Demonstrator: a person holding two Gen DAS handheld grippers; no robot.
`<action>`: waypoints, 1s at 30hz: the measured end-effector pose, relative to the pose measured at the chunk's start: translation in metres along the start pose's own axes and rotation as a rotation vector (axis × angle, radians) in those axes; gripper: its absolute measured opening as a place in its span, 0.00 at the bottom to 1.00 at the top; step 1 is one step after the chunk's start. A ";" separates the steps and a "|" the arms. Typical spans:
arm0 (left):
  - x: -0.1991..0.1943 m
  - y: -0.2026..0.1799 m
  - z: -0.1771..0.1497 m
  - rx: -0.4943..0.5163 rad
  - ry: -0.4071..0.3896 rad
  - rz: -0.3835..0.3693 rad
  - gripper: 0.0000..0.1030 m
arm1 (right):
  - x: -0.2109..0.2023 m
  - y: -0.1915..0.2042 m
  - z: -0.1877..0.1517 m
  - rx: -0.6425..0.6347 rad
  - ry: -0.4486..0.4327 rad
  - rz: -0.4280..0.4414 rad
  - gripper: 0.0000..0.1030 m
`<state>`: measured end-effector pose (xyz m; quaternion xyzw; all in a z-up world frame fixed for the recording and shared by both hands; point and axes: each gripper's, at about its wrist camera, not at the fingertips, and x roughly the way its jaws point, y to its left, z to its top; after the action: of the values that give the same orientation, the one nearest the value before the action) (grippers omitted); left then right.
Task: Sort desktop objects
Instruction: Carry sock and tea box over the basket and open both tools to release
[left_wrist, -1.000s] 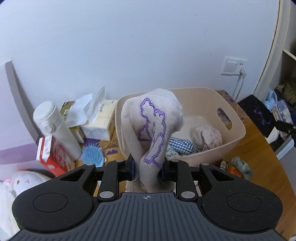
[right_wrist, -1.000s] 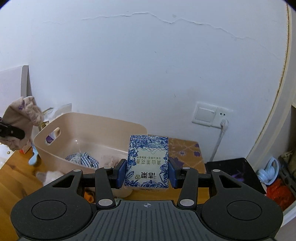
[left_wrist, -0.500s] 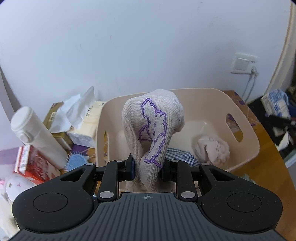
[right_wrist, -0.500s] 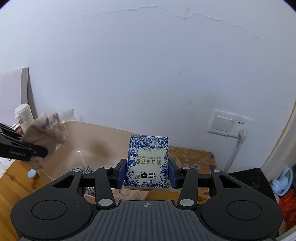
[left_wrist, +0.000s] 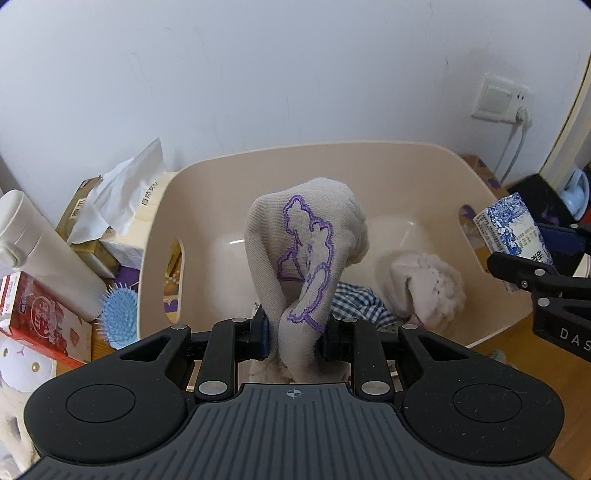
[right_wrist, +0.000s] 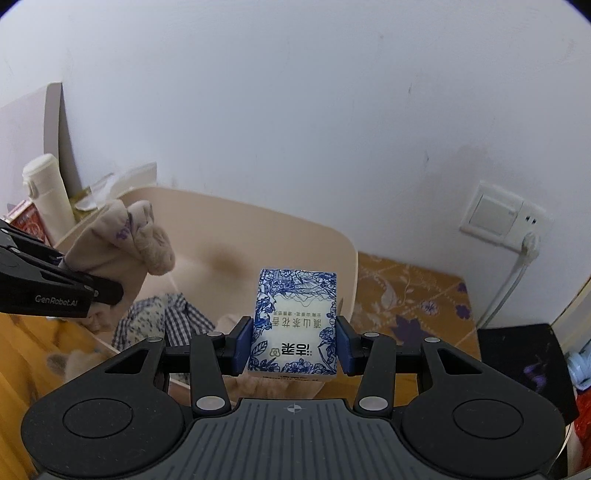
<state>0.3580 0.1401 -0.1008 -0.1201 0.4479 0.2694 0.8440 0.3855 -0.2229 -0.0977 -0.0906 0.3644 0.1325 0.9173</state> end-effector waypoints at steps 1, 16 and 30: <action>0.001 0.000 0.000 -0.002 0.007 0.001 0.24 | 0.002 0.000 -0.001 0.002 0.008 0.003 0.42; -0.023 -0.002 -0.004 -0.054 -0.011 -0.033 0.67 | -0.014 -0.005 -0.008 0.048 0.006 0.027 0.76; -0.075 0.010 -0.023 -0.067 -0.089 -0.070 0.79 | -0.060 -0.003 -0.019 0.068 -0.076 -0.007 1.00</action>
<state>0.3026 0.1117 -0.0517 -0.1517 0.3964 0.2598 0.8674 0.3322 -0.2411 -0.0698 -0.0553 0.3334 0.1203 0.9334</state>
